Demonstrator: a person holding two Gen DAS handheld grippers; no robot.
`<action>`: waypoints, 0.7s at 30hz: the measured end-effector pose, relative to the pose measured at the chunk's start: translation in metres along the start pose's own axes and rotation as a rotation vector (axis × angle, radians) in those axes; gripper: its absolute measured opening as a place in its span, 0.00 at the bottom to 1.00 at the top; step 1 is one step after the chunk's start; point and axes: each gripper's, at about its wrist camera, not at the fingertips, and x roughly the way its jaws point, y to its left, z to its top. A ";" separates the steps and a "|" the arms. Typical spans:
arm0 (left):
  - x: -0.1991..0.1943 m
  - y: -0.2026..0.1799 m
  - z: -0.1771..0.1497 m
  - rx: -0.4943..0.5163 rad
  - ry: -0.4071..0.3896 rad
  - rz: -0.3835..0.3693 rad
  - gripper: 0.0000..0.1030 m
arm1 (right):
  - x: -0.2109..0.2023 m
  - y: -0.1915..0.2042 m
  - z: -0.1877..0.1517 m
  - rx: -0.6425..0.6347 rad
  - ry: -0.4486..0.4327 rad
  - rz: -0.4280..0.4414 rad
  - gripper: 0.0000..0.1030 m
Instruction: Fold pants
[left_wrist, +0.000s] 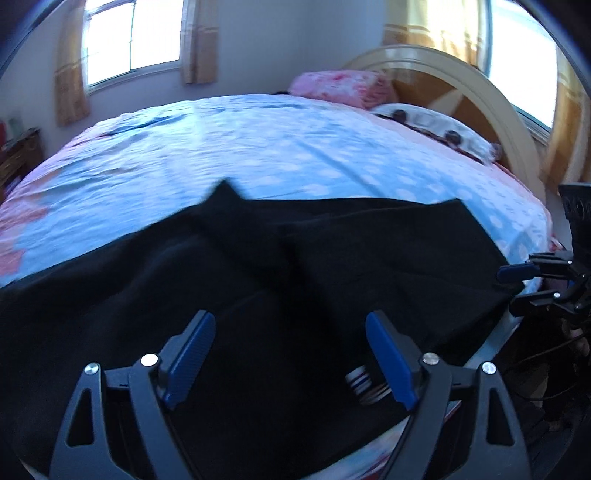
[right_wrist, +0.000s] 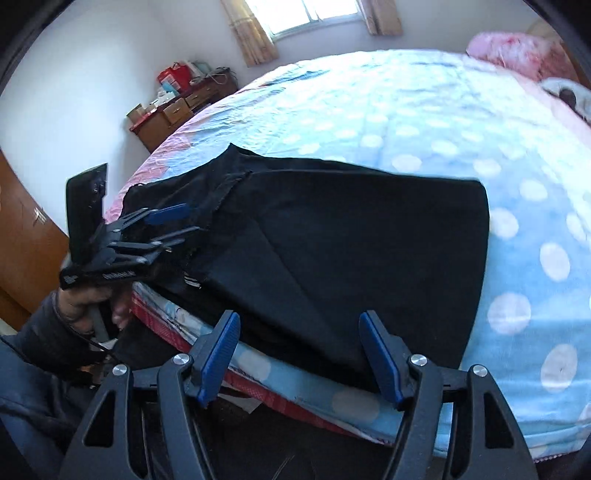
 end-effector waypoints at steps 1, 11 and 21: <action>-0.006 0.008 -0.002 -0.005 0.002 0.017 0.84 | 0.003 0.004 0.001 -0.015 0.006 -0.005 0.66; -0.070 0.146 -0.015 -0.114 -0.006 0.384 0.88 | 0.048 0.074 0.051 -0.209 0.009 -0.004 0.66; -0.084 0.245 -0.044 -0.350 -0.013 0.369 0.88 | 0.089 0.111 0.052 -0.272 0.066 0.010 0.66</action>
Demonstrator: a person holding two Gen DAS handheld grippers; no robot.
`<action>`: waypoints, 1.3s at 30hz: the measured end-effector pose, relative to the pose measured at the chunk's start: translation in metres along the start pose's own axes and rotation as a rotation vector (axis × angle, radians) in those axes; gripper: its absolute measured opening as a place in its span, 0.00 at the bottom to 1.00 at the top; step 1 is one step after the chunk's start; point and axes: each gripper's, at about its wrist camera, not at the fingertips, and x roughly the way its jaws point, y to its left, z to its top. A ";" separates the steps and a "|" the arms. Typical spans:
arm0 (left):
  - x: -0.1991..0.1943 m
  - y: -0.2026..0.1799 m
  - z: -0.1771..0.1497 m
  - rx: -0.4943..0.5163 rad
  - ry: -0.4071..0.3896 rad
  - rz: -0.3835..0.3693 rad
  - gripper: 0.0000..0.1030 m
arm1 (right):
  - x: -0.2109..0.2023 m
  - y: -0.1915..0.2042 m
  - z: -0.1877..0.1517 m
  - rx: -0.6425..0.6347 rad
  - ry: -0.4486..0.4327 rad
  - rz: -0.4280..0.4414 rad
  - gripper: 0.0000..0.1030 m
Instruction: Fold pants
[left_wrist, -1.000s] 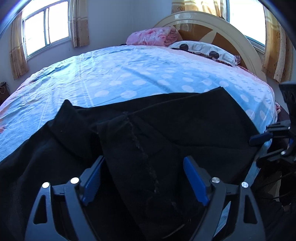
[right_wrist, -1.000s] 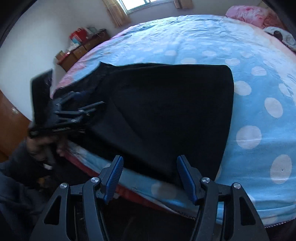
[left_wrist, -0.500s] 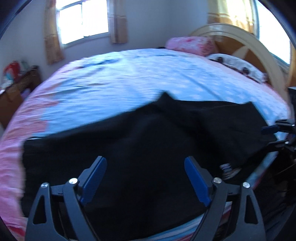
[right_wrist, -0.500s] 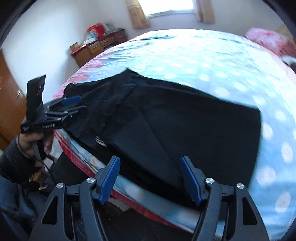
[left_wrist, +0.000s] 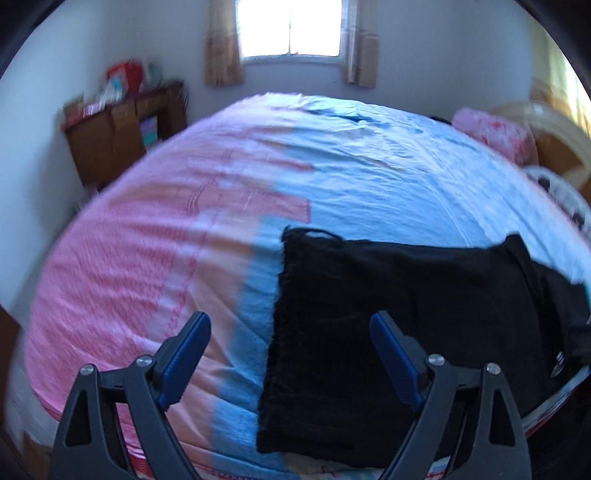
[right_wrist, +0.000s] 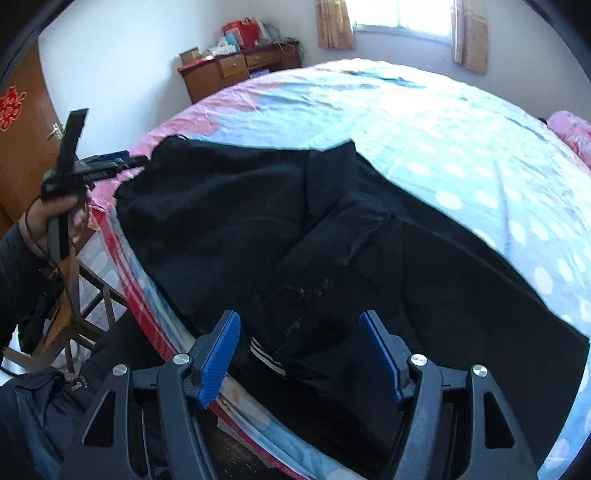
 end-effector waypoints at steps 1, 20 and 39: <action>0.006 0.004 0.000 -0.017 0.011 -0.034 0.88 | 0.001 -0.001 0.000 0.011 -0.001 0.003 0.66; 0.047 -0.018 -0.001 0.015 0.089 -0.181 0.74 | 0.009 -0.020 -0.003 0.114 0.001 -0.035 0.66; 0.049 -0.018 -0.002 0.032 0.093 -0.185 0.82 | 0.019 0.025 0.011 0.010 0.013 -0.131 0.19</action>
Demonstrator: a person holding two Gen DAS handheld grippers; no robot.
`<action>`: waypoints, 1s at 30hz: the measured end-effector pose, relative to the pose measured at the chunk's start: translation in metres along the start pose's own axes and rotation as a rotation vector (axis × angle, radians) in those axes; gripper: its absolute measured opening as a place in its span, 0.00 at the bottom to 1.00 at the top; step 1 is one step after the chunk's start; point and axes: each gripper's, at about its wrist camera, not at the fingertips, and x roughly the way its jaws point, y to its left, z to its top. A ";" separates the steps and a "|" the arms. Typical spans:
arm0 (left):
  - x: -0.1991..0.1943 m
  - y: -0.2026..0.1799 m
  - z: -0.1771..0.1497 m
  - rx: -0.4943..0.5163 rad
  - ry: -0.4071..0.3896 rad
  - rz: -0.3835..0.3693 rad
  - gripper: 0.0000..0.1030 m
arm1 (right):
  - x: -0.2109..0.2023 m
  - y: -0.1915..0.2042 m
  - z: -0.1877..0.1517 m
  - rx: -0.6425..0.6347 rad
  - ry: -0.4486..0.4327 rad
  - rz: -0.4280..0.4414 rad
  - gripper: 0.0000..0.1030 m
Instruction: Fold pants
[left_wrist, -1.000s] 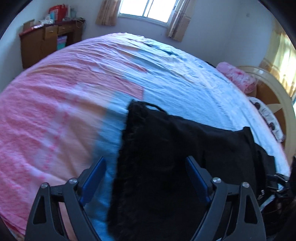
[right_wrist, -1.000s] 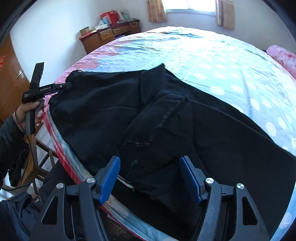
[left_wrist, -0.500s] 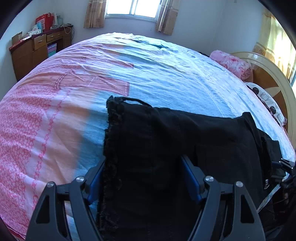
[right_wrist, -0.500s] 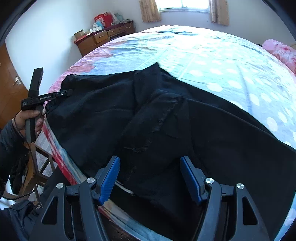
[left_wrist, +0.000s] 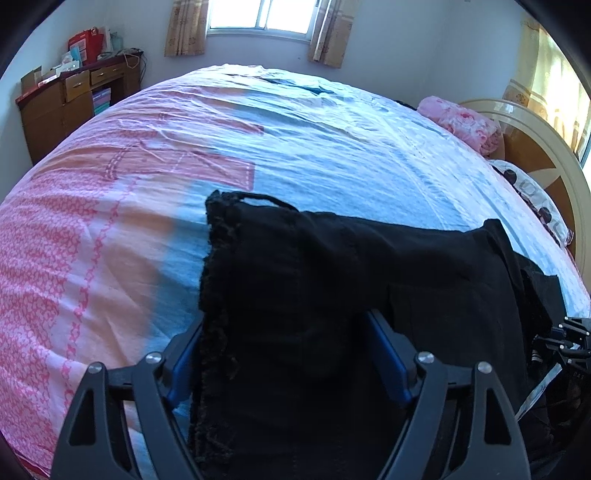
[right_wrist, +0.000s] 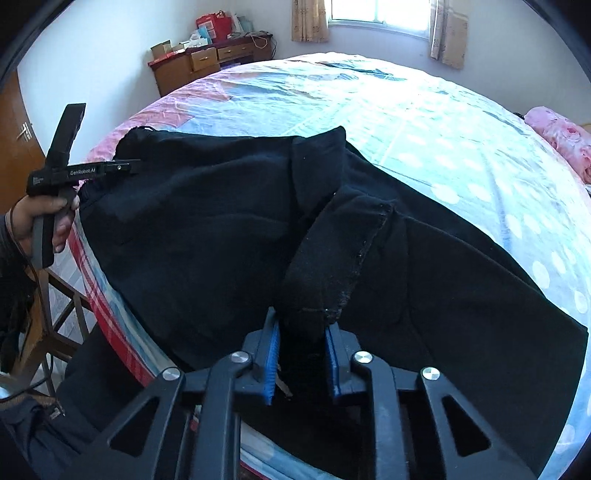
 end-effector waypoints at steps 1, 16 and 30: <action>0.001 -0.001 0.000 0.009 0.002 0.002 0.84 | 0.001 0.002 0.000 -0.006 0.001 -0.004 0.19; -0.011 -0.013 -0.001 0.034 0.008 0.026 0.40 | 0.011 0.028 -0.009 -0.131 0.009 -0.069 0.57; -0.079 -0.044 0.008 -0.051 -0.088 -0.114 0.17 | -0.040 -0.021 -0.022 0.032 -0.095 -0.052 0.57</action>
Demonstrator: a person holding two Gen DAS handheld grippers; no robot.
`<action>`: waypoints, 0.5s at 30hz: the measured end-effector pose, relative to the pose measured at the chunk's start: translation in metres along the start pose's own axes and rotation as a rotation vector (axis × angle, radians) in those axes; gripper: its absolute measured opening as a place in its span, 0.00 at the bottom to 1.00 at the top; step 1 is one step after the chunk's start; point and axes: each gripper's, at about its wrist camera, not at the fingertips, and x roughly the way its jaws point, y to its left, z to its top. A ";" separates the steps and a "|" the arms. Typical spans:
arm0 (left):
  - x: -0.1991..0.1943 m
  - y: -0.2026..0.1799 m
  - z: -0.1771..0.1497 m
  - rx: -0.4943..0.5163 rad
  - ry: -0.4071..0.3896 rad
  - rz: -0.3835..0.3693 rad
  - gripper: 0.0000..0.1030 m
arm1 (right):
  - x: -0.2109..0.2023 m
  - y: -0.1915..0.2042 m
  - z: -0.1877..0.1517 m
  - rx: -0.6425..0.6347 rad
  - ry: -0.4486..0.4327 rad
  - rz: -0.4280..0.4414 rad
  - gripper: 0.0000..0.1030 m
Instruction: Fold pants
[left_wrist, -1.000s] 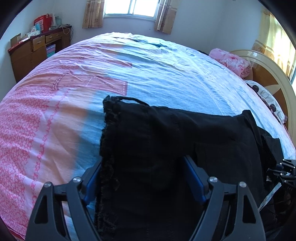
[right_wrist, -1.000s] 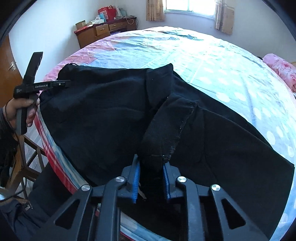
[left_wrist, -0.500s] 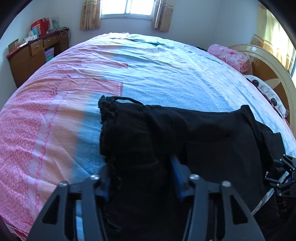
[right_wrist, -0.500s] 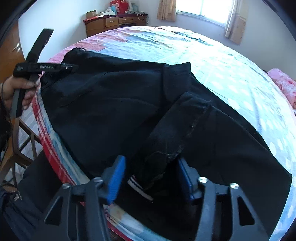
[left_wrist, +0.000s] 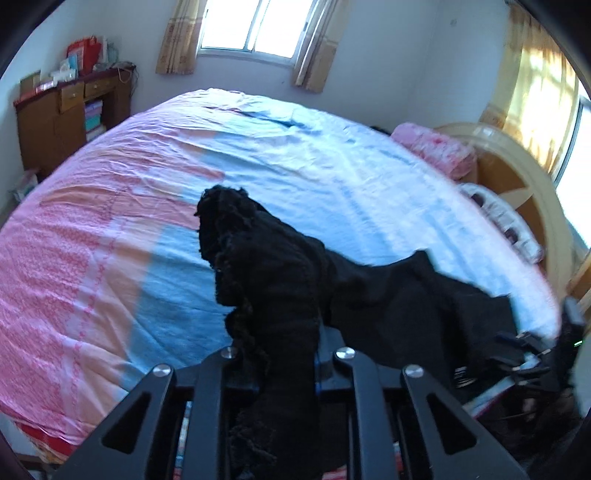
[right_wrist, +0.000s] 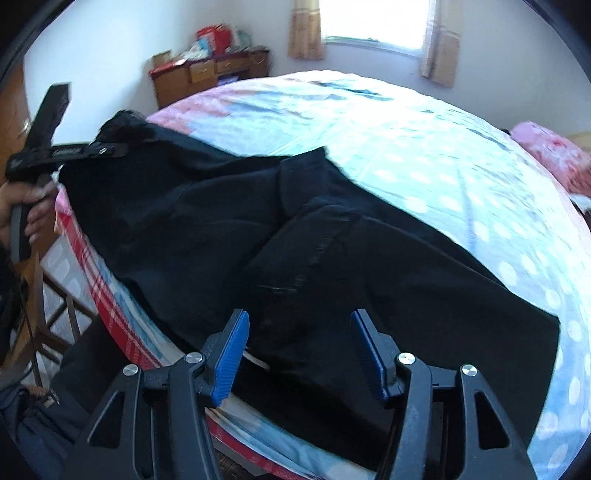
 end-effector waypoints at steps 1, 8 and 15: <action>-0.004 -0.003 0.002 -0.019 0.000 -0.022 0.16 | -0.002 -0.005 -0.001 0.020 -0.009 0.000 0.57; -0.022 -0.050 0.016 0.028 -0.029 -0.117 0.15 | -0.019 -0.029 -0.012 0.134 -0.048 -0.003 0.57; -0.025 -0.119 0.032 0.115 -0.047 -0.207 0.15 | -0.035 -0.053 -0.021 0.228 -0.093 -0.014 0.58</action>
